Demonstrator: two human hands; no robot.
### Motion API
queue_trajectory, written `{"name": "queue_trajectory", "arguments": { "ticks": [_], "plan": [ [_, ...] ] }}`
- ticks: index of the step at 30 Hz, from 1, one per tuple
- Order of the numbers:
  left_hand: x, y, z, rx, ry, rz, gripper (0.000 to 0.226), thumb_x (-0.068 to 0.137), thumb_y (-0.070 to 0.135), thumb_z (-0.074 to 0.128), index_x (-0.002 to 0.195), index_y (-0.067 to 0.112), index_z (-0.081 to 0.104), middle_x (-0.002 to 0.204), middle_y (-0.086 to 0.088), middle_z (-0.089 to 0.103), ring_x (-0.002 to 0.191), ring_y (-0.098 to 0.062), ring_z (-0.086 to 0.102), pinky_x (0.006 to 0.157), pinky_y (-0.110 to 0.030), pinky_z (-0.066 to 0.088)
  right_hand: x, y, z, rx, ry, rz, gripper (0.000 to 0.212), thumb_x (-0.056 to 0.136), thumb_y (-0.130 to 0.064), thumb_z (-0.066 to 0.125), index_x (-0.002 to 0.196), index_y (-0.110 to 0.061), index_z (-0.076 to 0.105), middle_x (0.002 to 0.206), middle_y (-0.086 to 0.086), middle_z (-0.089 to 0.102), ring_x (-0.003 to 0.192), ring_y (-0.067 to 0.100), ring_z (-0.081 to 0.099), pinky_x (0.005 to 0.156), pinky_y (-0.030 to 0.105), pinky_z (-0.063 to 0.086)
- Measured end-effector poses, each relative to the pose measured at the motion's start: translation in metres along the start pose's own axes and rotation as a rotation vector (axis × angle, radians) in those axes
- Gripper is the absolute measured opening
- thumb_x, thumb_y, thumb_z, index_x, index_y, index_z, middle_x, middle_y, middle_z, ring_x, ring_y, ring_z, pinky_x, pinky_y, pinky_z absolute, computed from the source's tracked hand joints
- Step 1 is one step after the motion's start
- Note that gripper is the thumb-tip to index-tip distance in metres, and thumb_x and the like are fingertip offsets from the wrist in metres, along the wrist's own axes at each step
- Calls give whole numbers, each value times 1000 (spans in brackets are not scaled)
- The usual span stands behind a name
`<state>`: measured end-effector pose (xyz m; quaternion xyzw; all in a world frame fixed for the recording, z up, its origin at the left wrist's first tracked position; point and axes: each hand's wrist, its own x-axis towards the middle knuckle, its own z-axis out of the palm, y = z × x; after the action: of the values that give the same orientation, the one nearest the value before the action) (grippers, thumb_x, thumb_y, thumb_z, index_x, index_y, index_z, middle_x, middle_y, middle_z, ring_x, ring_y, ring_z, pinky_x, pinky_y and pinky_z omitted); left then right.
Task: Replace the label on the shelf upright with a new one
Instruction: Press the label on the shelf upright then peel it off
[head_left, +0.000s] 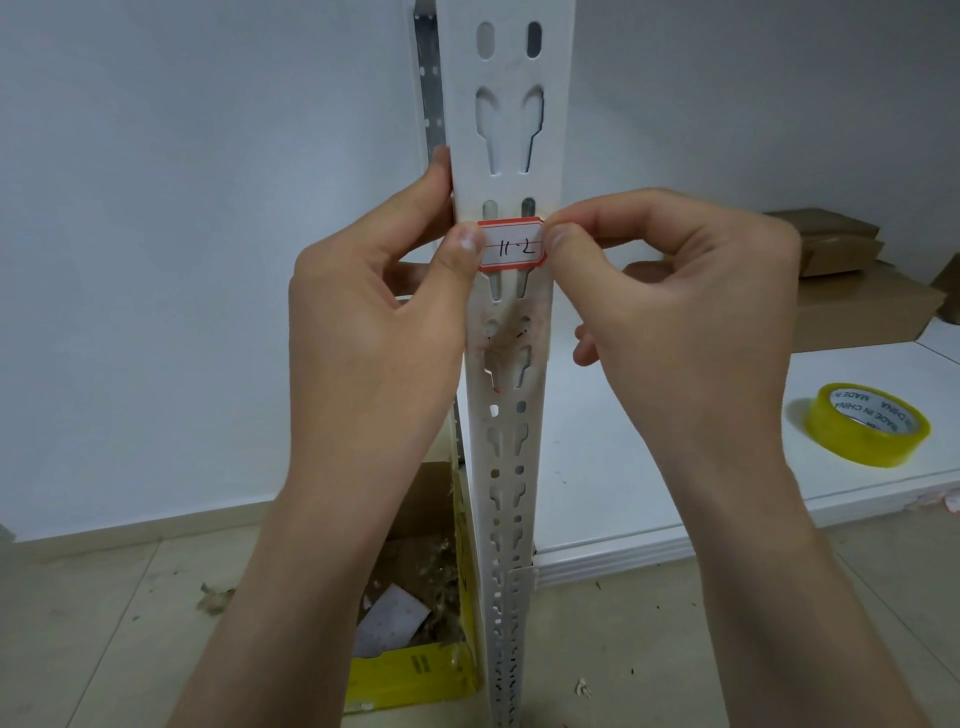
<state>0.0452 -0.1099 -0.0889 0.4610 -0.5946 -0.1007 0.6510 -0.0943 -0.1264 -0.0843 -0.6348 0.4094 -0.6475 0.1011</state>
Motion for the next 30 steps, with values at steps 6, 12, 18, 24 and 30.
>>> {"name": "queue_trajectory", "arguments": {
  "ticks": [6, 12, 18, 24, 30],
  "plan": [
    [0, 1, 0, 0, 1, -6, 42, 104, 19, 61, 144, 29, 60, 129, 23, 70, 110, 9, 68, 86, -13, 59, 0, 1, -1, 77, 8, 43, 16, 89, -21, 76, 80, -34, 74, 73, -18, 74, 42, 25, 61, 45, 34, 58],
    [0, 1, 1, 2, 9, -18, 41, 103, 20, 62, 142, 32, 60, 122, 31, 66, 99, 17, 68, 78, -8, 56, -2, 1, 2, 27, 27, -16, 12, 91, -25, 76, 87, -37, 73, 77, -23, 72, 45, 24, 62, 45, 39, 54],
    [0, 2, 0, -7, 10, -23, 43, 103, 18, 62, 144, 29, 60, 130, 22, 70, 96, 7, 71, 80, -14, 60, 1, 1, -2, 25, -57, 29, 14, 89, -24, 76, 81, -35, 74, 78, -21, 72, 47, 24, 64, 45, 36, 55],
    [0, 3, 0, -22, 9, -35, 43, 102, 17, 63, 143, 29, 61, 130, 21, 71, 99, 9, 71, 80, -14, 60, -1, 2, 0, 26, 17, -9, 18, 92, -26, 75, 84, -41, 70, 77, -26, 72, 49, 28, 64, 42, 41, 51],
    [0, 3, 1, -2, 18, -28, 42, 103, 18, 62, 143, 29, 60, 130, 20, 71, 102, 10, 70, 84, -14, 60, -1, 1, 0, -3, 4, -43, 8, 91, -25, 76, 89, -33, 76, 79, -23, 71, 48, 24, 63, 43, 35, 51]
  ]
}}
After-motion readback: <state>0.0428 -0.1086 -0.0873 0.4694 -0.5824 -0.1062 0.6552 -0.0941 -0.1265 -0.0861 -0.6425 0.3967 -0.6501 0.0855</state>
